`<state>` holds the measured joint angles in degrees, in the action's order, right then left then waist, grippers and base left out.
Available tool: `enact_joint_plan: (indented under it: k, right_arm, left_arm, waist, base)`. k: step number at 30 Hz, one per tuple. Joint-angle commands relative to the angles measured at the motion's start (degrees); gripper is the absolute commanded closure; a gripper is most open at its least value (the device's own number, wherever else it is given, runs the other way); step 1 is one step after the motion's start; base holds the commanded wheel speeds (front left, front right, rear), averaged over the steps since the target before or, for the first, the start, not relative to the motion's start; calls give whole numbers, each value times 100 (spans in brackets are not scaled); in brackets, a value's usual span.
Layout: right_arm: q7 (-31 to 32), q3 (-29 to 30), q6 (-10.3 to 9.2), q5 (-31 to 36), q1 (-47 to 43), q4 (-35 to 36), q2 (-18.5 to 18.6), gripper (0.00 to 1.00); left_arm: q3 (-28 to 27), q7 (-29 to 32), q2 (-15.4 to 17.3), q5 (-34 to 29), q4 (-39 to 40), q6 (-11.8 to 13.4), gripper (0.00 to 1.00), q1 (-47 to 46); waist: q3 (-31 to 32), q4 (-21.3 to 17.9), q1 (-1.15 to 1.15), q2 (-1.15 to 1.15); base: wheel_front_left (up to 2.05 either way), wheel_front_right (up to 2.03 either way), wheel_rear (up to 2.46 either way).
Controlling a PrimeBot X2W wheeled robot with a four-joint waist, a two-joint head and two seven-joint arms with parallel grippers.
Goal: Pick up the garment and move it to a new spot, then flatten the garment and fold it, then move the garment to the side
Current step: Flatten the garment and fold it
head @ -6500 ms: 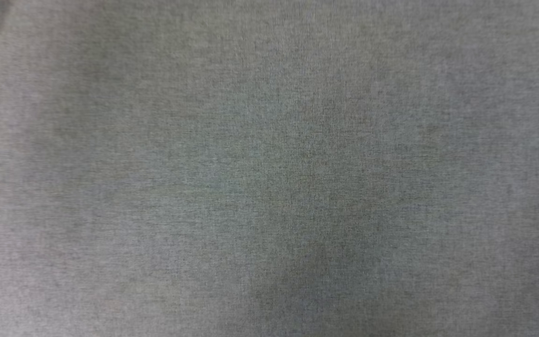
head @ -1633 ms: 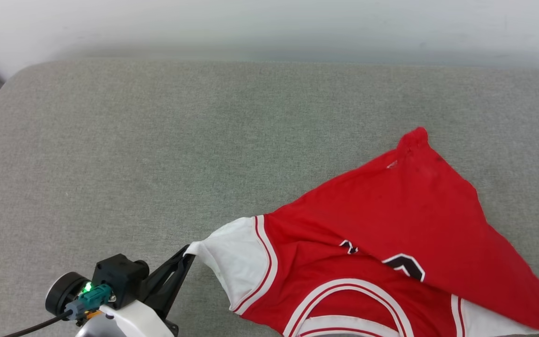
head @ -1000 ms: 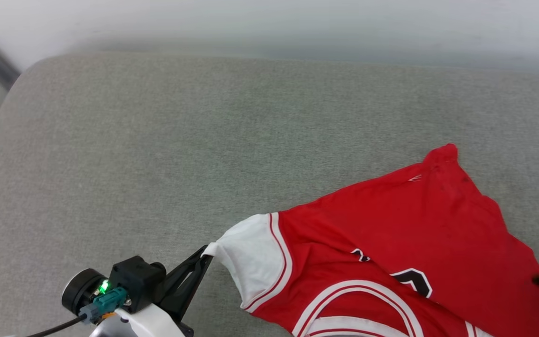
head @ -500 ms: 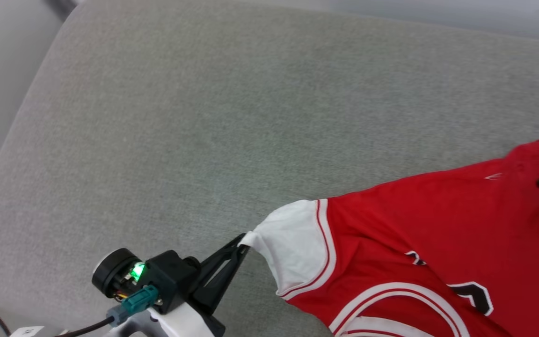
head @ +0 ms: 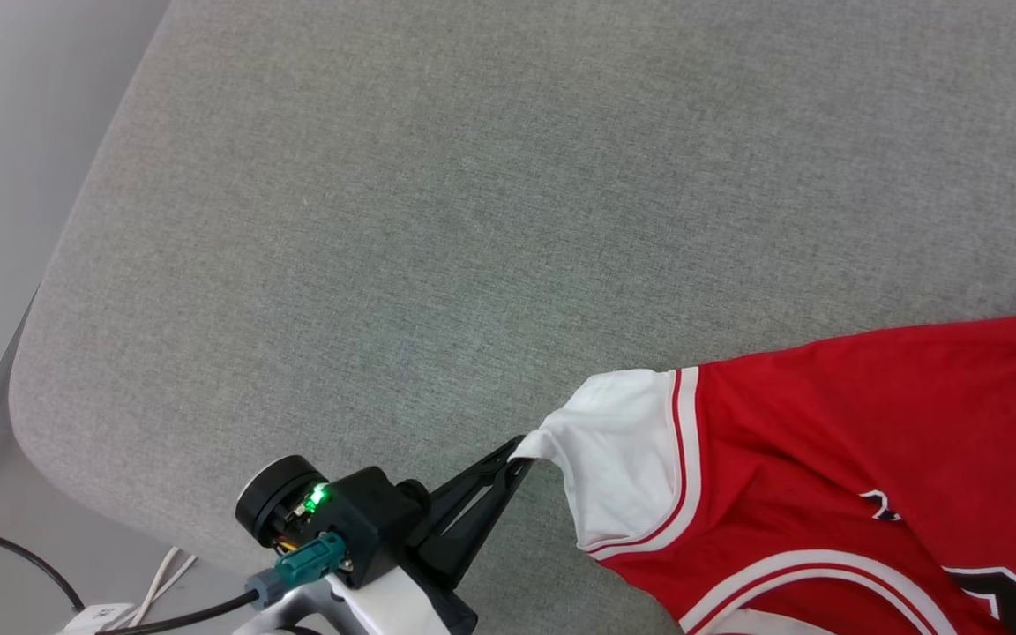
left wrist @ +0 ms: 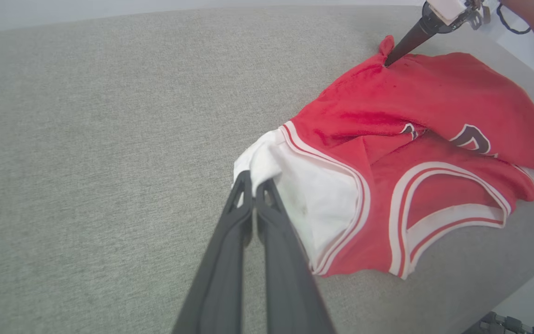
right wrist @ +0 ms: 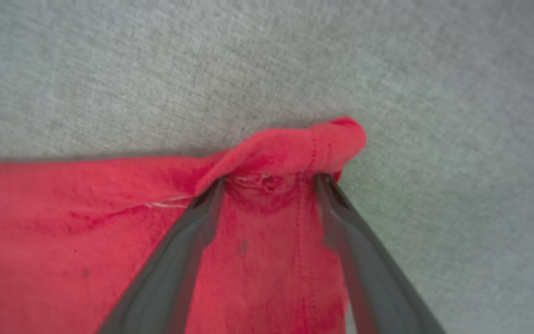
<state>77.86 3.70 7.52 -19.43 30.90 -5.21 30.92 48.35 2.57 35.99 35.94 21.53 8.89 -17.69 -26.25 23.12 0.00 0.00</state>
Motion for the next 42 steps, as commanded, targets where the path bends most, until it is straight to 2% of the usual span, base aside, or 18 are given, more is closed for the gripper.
enact_joint_plan:
  k: [1,3,4,5,13,23,27,35,42]
  right_arm:
    - [-27,-92,-6,43,-199,-371,-43,0]
    - [-30,-189,-7,61,-301,-499,13,0]
    - [-65,-222,-7,42,-330,-536,35,76]
    - [-146,-214,-8,27,-331,-562,35,100]
    - [-925,-223,-5,-125,141,-633,-33,100]
    - [-1998,-200,-5,-525,675,-587,-145,100]
    - [-2402,-313,-5,-725,763,-324,-87,100]
    - [-3292,-419,-5,-927,973,335,-223,100]
    - [-3517,-345,-5,-1043,1160,1141,-360,100]
  left_arm:
    - [11,-32,-22,-6,-34,-25,100,-61]
    - [24,-56,-35,-5,-68,-45,100,-67]
    - [29,-62,-37,-3,-86,-53,100,-70]
    - [30,-66,-36,-1,-110,-59,100,-71]
    - [-139,-152,111,-7,-119,56,100,-82]
    - [-677,-105,625,-6,294,317,100,-253]
    - [-1025,-88,810,48,513,414,100,-472]
    - [-1866,-17,1178,282,878,525,100,-1111]
    - [-2500,260,1459,376,1138,684,100,-1824]
  waist:
    - [-59,51,0,0]
    - [-76,59,0,0]
    - [-76,57,0,0]
    - [-59,48,0,0]
    - [382,-231,0,0]
    - [1245,-862,0,0]
    - [1565,-1140,0,0]
    - [1995,-1764,0,0]
    - [2144,-2277,0,0]
  base:
    - [0,0,0]
    - [0,0,0]
    - [0,0,0]
    - [0,0,0]
    - [0,0,0]
    - [0,0,0]
    - [0,0,0]
    - [0,0,0]
    - [0,0,0]
